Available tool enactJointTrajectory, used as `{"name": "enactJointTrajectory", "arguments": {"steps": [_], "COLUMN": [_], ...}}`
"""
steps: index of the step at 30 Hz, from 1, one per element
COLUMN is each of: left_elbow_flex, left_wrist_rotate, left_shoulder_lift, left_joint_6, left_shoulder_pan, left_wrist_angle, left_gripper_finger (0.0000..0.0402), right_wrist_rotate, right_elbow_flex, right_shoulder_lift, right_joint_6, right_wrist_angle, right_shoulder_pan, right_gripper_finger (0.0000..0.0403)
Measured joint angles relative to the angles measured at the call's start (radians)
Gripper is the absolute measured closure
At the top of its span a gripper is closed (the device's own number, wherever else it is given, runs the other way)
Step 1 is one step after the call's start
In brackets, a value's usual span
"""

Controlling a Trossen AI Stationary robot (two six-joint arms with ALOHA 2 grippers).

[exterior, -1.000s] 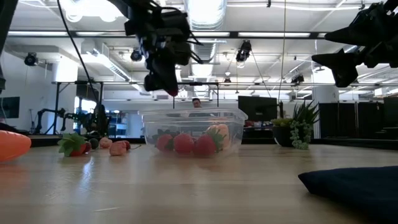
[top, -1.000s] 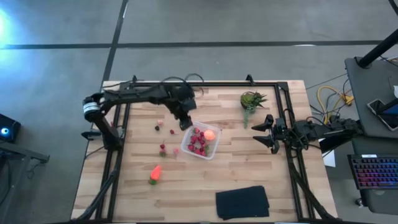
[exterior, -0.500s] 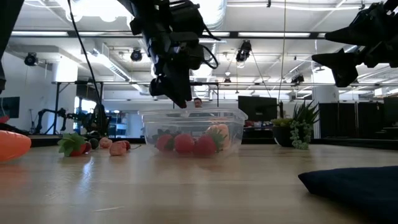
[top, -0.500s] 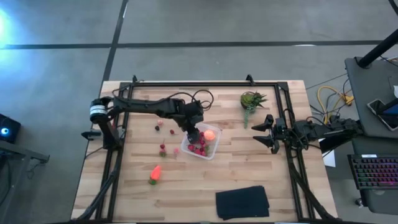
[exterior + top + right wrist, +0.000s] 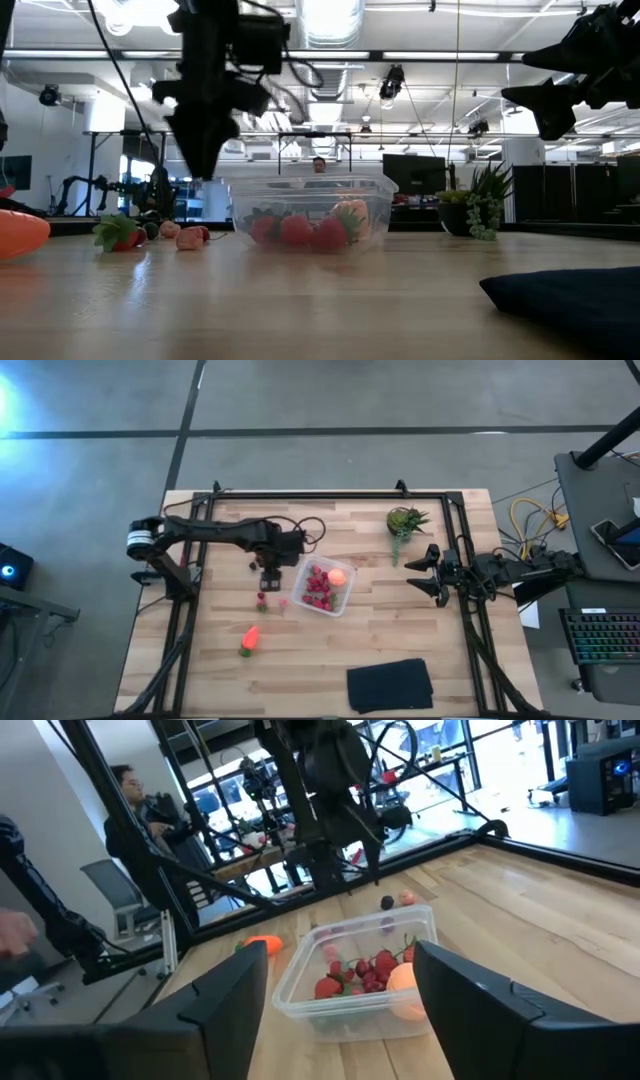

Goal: Pick and placing Produce into tupperware
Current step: Put the red cherry into the transparent bin

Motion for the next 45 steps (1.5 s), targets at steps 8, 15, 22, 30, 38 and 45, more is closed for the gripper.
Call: {"name": "enactJointTrajectory", "arguments": {"steps": [8,15,22,30,38,45], "left_elbow_flex": [-0.231,-0.366,-0.395,-0.402,-0.42,-0.45], "left_wrist_rotate": [-0.064,-0.065,-0.081,-0.093,-0.09,-0.09], "left_shoulder_lift": [-0.077,-0.112,-0.118,-0.105,-0.098,-0.098], "left_joint_6": [0.098,0.151,0.152,0.195,0.204,0.202], "left_shoulder_pan": [0.0,0.001,0.003,0.014,0.026,0.03], "left_wrist_angle": [0.199,0.388,0.435,0.511,0.519,0.53], "left_gripper_finger": [0.0215,0.0215,0.0215,0.0215,0.0215,0.0215], "right_wrist_rotate": [0.0,0.0,0.0,0.0,0.0,0.0], "right_elbow_flex": [0.0,0.0,0.0,0.0,0.0,0.0], "right_shoulder_lift": [0.0,0.0,0.0,0.0,0.0,0.0], "right_joint_6": [0.0,0.0,0.0,0.0,0.0,0.0], "right_wrist_angle": [0.0,0.0,-0.001,0.0,0.0,0.0], "right_shoulder_pan": [0.0,0.0,0.0,0.0,0.0,0.0], "right_gripper_finger": [0.0157,0.016,0.0157,0.0161,0.0156,0.0161]}}
